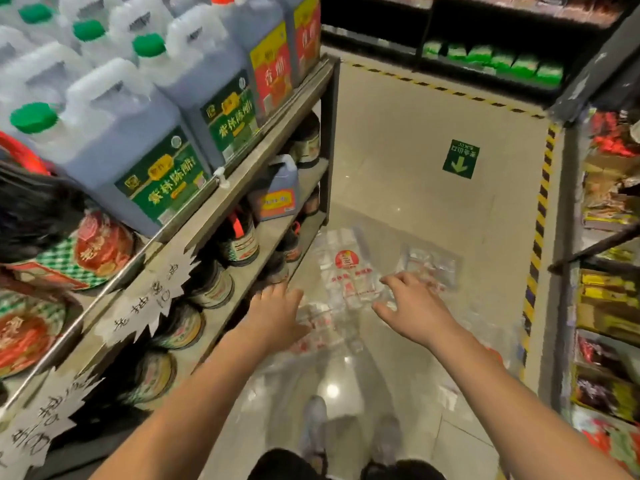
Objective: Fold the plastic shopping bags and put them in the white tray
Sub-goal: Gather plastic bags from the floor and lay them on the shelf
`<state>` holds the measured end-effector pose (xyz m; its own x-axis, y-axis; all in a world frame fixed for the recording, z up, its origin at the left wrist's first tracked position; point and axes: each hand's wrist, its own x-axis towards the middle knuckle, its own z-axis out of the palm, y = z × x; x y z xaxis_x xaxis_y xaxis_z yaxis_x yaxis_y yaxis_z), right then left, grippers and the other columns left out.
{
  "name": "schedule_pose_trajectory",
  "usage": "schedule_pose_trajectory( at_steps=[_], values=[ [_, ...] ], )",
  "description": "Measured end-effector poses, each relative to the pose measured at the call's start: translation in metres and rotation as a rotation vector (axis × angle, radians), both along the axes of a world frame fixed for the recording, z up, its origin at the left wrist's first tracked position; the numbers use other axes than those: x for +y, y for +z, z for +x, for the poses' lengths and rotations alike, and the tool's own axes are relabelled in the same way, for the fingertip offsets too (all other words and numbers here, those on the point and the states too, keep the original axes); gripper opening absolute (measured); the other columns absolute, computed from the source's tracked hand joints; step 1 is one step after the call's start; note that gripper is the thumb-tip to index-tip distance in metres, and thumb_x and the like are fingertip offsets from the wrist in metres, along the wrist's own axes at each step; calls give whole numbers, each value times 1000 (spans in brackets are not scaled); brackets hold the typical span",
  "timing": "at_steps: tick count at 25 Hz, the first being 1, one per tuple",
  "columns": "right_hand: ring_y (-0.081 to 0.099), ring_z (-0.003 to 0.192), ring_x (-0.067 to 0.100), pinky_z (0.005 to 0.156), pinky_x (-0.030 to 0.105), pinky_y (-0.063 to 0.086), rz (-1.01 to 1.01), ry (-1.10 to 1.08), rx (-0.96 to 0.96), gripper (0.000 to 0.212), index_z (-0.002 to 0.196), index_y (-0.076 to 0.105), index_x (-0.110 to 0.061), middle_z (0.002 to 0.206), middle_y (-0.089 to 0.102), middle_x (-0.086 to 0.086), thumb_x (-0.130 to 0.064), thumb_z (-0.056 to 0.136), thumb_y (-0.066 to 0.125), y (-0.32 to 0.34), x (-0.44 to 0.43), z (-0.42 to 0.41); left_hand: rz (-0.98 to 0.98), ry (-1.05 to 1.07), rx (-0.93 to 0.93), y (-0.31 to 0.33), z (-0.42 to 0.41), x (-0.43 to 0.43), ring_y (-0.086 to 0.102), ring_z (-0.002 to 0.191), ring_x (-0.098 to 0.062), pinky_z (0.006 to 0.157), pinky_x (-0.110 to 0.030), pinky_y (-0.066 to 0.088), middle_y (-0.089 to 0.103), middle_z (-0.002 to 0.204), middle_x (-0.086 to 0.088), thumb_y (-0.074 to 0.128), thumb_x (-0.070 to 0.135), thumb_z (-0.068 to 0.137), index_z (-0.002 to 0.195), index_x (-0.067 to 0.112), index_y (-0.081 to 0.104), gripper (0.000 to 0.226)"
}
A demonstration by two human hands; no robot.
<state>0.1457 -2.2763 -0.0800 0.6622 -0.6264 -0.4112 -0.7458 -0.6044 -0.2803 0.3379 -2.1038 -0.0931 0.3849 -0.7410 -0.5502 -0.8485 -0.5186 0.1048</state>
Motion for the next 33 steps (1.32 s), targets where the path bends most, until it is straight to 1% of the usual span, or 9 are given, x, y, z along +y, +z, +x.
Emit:
schedule_pose_trajectory(
  at_steps=[2,6,10,14,18,22,26,31,33],
  values=[
    [48,131,27,104,40,44,24,29,4,60,145,44,-23,146,44,4,-50,93,55,-41,-28,17,-1,73,56,-39,11,-14,32,140,-34,113,-47,31,30,153,-11,52,60,93,153,25,24,74],
    [48,130,31,105,43,43,79,82,32,63,147,42,-19,145,42,9,-48,93,57,-171,-80,51,32,229,120,-163,28,-37,14,151,-30,120,-42,20,14,164,-9,53,51,96,158,20,14,80],
    [51,127,37,104,46,45,49,145,14,65,145,44,-19,141,46,16,-50,91,60,-326,-114,71,50,254,124,-328,42,-56,29,144,-31,115,-41,31,33,153,-10,55,56,92,152,18,30,74],
    [51,126,36,100,44,46,-15,294,84,63,147,40,-18,146,42,15,-49,94,56,-484,-134,90,96,254,79,-488,62,-82,29,143,-34,115,-45,31,26,155,-10,59,56,90,154,24,24,80],
    [53,120,41,94,46,45,-227,495,89,63,144,43,-11,140,47,22,-45,93,58,-584,-155,114,92,243,23,-591,90,-104,41,132,-34,105,-47,40,38,142,-9,66,52,87,147,24,36,72],
    [52,122,38,97,45,45,-252,572,117,62,144,42,-15,142,46,17,-50,94,53,-638,-160,128,147,142,20,-662,113,-107,51,115,-30,90,-43,47,50,125,-7,73,54,79,133,26,47,66],
    [52,122,34,97,43,46,-159,539,150,61,144,40,-17,141,46,13,-52,95,50,-655,-156,121,131,105,78,-689,127,-113,53,103,-20,88,-44,53,55,115,4,72,54,76,122,35,49,55],
    [51,125,33,99,41,44,-76,417,167,61,147,36,-20,146,41,11,-51,97,50,-649,-164,113,99,284,77,-704,123,-114,48,124,-31,94,-50,50,41,143,-5,64,53,86,148,41,13,80],
    [52,123,32,97,41,46,-69,374,163,60,146,39,-21,143,43,11,-50,96,53,-653,-171,113,144,292,65,-715,123,-111,46,127,-31,98,-48,44,42,144,-6,61,46,92,151,37,15,76]
  ],
)
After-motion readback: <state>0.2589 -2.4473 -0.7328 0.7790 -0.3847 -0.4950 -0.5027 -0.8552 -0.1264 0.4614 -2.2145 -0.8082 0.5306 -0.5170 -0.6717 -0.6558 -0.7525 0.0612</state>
